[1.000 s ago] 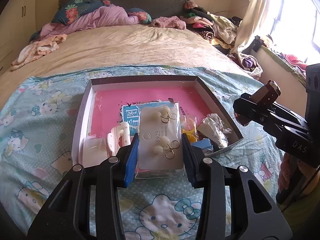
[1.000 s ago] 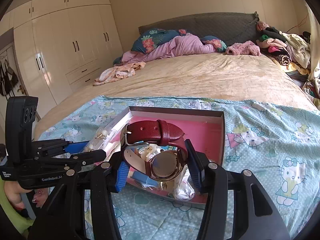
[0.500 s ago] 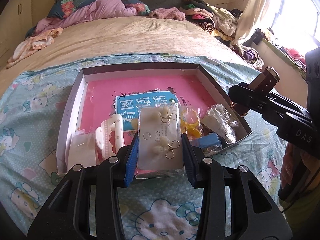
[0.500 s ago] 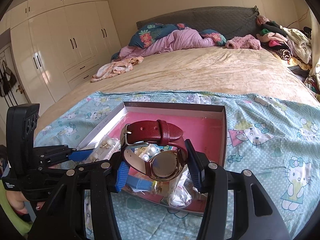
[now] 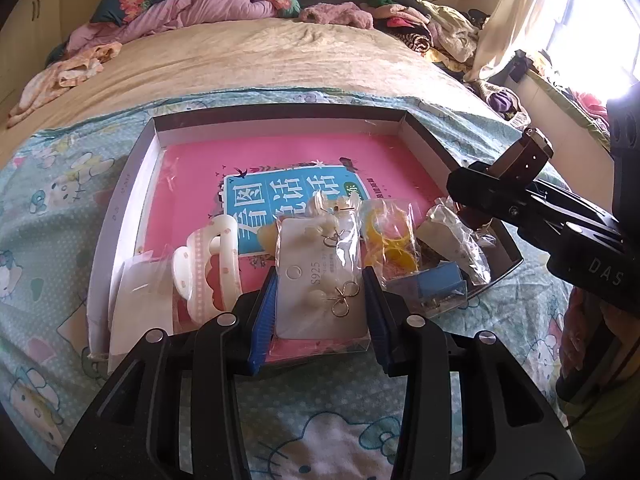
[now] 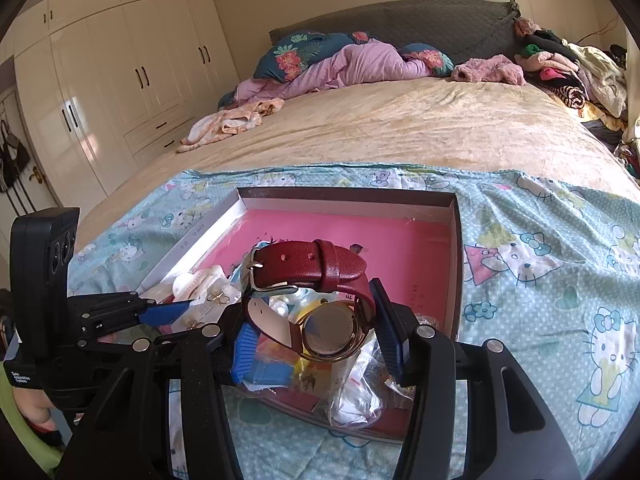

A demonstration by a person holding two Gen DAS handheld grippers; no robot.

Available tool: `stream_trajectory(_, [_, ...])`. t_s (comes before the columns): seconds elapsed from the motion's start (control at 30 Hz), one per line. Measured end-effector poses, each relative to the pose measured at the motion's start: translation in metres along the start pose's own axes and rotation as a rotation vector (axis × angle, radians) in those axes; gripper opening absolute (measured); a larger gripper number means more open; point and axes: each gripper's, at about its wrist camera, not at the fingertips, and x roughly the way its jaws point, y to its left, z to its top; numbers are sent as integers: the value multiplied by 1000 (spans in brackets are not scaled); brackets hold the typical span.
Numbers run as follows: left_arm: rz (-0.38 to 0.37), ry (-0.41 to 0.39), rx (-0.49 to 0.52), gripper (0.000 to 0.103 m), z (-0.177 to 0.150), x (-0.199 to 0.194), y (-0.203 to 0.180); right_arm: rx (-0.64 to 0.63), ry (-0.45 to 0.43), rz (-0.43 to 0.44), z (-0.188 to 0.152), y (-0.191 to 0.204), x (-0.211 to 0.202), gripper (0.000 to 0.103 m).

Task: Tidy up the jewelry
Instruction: 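Carry the earring card and watch into the grey box and open both tools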

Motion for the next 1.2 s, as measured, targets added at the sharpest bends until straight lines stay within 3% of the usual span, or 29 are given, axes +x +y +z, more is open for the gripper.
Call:
stream_trajectory(0.67, [15,5,-24,32,0,7,14,1,52,7,-4,3,25,49])
stream_trajectory(0.9, [9,8,-29,32,0,7,16,12,79,6,-6,3,29,54])
stream_trajectory(0.93, [10,8,-28,32,0,7,16,16,78,7,-6,3,29,55])
stream_trajectory(1.0, [12,8,-26,32,0,7,15,20,66,4,-6,3,25,67])
stream_trajectory(1.2, [11,11,-26,33,0,7,14,46,31,-17,-8,0,8,78])
